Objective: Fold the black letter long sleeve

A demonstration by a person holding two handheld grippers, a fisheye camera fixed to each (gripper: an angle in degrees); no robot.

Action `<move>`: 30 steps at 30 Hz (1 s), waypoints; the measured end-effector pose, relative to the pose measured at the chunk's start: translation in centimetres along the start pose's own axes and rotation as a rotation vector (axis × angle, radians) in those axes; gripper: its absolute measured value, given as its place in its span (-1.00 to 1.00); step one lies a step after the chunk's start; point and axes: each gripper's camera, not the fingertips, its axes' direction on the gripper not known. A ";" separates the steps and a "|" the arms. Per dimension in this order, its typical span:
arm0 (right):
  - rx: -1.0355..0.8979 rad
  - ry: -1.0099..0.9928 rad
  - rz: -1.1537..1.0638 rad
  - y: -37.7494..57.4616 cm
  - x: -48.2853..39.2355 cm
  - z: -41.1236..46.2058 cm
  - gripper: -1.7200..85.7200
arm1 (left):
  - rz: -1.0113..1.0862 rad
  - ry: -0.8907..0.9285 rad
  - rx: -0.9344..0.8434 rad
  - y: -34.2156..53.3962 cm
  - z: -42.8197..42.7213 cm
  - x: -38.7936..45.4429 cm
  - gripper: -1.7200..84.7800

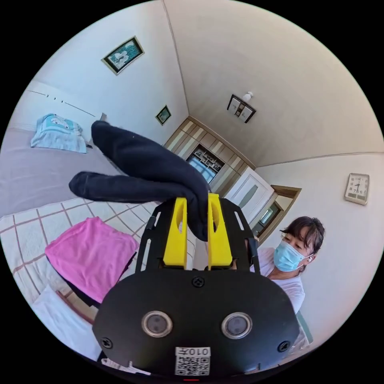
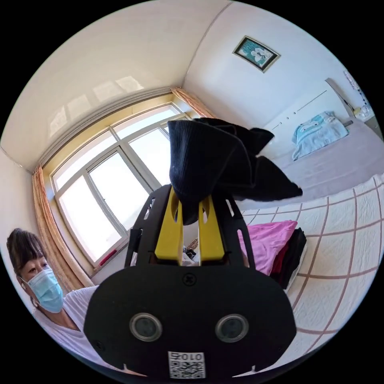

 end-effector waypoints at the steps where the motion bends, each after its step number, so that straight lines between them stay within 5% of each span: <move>1: -0.011 0.027 0.056 0.3 2.6 2.2 -0.80 | -0.015 -0.022 -0.027 -0.3 -0.3 -1.0 -0.75; 7: -0.274 0.102 0.587 10.4 18.1 10.7 -0.80 | -0.513 -0.155 -0.182 7.1 -0.3 -17.4 -0.76; 9: -0.249 0.074 0.615 12.3 19.6 10.6 -0.80 | -0.676 -0.172 -0.243 11.8 0.8 -21.6 -0.76; 13: -0.264 0.024 0.620 11.7 19.9 11.3 -0.79 | -0.698 -0.108 -0.151 13.2 1.0 -22.9 -0.77; 20: -0.240 -0.054 0.662 11.4 19.2 11.9 -0.77 | -0.667 -0.258 -0.143 8.7 1.3 -19.8 -0.77; 25: -0.277 0.010 0.673 13.7 18.8 11.3 -0.78 | -0.737 -0.323 -0.349 9.9 6.6 -21.3 -0.76; 30: -0.279 -0.038 0.603 15.7 16.9 9.3 -0.82 | -0.809 -0.400 -0.239 12.2 7.0 -20.4 -0.76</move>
